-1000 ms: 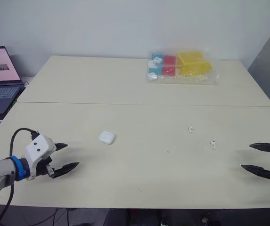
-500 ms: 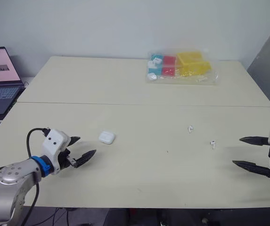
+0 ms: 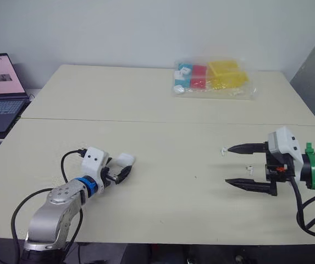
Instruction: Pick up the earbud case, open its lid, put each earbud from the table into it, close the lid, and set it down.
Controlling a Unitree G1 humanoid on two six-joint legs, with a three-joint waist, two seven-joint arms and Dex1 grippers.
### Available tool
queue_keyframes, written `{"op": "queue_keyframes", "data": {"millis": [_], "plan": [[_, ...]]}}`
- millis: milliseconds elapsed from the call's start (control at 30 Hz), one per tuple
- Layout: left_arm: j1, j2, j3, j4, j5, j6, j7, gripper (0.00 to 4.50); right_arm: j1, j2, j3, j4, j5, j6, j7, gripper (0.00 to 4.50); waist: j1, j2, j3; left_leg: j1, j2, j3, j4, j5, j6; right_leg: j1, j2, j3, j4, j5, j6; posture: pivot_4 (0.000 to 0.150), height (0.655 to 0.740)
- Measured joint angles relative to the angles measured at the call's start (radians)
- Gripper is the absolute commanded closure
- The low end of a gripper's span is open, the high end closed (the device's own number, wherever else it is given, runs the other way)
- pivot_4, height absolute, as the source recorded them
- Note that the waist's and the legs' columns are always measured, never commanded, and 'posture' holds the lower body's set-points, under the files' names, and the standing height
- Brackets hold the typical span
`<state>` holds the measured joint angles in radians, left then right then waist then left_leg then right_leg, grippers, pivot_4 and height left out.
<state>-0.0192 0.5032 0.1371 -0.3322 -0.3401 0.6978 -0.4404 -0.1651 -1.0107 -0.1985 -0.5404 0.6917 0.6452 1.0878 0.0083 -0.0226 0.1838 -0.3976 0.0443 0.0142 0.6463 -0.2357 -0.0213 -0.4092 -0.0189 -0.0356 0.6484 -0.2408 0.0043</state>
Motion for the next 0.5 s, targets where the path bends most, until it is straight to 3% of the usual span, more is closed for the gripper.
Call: {"op": "queue_keyframes", "data": {"millis": [233,500], "plan": [[-0.047,-0.027,-0.017,0.027,0.005,0.034,0.019,0.00,-0.013,0.007,0.028,-0.002,0.000,0.000,0.002,0.03,0.005,0.000,0.000,0.002,0.000,-0.001,0.001,0.000,0.000,0.001,0.000,0.000,0.002,0.000,0.000,0.150,0.7359],[-0.106,0.034,-0.063,0.100,0.013,0.000,-0.080,0.00,-0.021,0.011,0.045,-0.009,0.000,0.000,0.001,0.03,0.015,0.001,-0.001,0.003,0.000,0.000,0.001,0.000,0.000,0.002,0.000,-0.001,0.002,0.000,0.000,0.150,0.7359]]}}
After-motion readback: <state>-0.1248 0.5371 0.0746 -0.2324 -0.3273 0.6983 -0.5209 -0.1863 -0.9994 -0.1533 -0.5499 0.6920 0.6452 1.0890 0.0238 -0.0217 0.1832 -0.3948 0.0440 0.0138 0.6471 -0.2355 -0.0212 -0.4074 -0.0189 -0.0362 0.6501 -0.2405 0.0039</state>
